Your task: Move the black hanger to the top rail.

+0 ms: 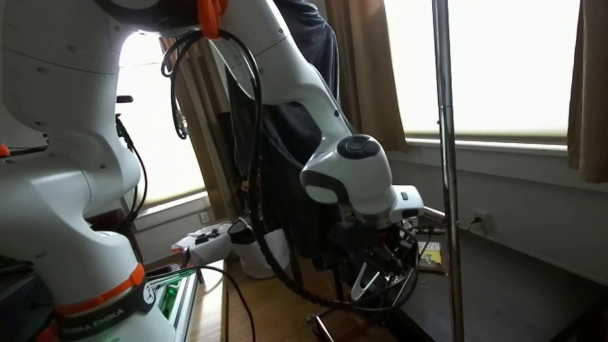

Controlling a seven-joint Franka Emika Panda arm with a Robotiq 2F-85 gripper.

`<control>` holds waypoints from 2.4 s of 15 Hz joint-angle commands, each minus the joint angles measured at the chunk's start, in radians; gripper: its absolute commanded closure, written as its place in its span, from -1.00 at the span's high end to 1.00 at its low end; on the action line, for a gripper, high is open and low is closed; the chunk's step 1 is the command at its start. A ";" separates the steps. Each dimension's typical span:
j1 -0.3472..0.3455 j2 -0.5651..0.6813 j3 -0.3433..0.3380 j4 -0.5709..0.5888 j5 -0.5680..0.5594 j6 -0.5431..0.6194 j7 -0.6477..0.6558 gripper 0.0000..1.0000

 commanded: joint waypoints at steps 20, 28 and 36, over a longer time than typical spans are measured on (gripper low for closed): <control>-0.075 -0.059 0.140 -0.084 0.054 0.167 -0.094 -0.96; -0.248 -0.413 0.258 -0.440 0.081 0.148 -0.076 -0.96; -0.285 -0.690 0.257 -0.455 0.119 -0.046 -0.149 -0.96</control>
